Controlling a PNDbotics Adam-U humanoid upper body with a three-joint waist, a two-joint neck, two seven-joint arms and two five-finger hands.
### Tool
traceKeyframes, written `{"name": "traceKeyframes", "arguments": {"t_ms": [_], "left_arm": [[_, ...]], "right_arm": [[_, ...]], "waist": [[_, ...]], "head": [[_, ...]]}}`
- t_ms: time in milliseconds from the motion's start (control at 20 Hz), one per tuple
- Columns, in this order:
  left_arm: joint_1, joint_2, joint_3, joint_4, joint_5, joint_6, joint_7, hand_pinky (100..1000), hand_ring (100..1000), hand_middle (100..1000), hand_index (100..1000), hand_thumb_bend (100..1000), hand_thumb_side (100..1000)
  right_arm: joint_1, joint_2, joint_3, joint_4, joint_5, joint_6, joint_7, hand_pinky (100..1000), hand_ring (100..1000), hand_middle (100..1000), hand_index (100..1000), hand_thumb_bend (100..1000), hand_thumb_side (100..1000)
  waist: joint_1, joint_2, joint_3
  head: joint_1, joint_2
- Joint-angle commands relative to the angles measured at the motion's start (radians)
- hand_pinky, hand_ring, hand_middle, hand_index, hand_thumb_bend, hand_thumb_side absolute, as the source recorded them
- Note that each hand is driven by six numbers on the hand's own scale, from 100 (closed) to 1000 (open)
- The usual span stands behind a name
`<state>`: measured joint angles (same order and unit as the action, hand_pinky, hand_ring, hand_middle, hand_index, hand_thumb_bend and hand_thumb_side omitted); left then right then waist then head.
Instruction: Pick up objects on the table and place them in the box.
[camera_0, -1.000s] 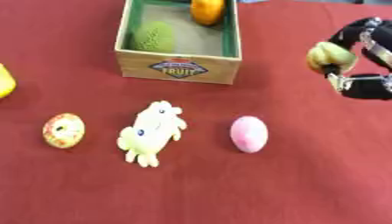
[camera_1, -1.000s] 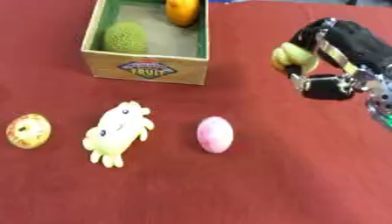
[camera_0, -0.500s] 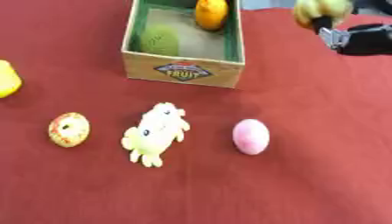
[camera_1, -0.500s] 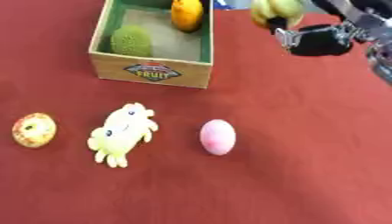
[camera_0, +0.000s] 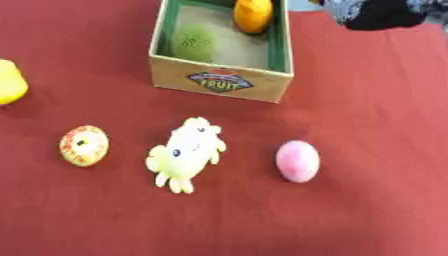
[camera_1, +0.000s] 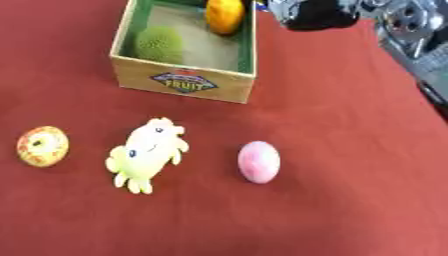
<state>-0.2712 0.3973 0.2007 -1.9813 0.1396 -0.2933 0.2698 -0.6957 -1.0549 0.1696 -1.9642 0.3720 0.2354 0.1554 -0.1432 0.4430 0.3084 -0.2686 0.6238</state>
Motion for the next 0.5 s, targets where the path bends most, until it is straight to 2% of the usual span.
{"name": "traceKeyframes", "arguments": {"t_ms": [50,300,500], "left_arm": [[-0.010,0.029,0.001,-0.019,0.005,-0.001,-0.004,927,712,677,879,100,591],[-0.029,0.025,0.000,-0.019,0.009,-0.008,-0.006,928,711,676,879,100,591],[-0.036,0.022,0.000,-0.019,0.011,-0.009,-0.008,928,711,676,878,100,593]], "right_arm": [[-0.018,-0.017,-0.005,0.008,0.011,-0.002,0.005,771,584,492,630,100,100],[-0.049,0.027,0.039,0.071,0.044,0.001,0.030,774,606,518,660,100,100],[-0.066,0.060,0.079,0.118,0.079,-0.019,0.057,776,621,534,674,100,100]], "waist": [[0.007,-0.019,0.001],[-0.012,0.008,0.061],[-0.017,0.016,0.076]], "head": [[-0.007,-0.013],[-0.035,-0.024],[-0.038,-0.027]]}}
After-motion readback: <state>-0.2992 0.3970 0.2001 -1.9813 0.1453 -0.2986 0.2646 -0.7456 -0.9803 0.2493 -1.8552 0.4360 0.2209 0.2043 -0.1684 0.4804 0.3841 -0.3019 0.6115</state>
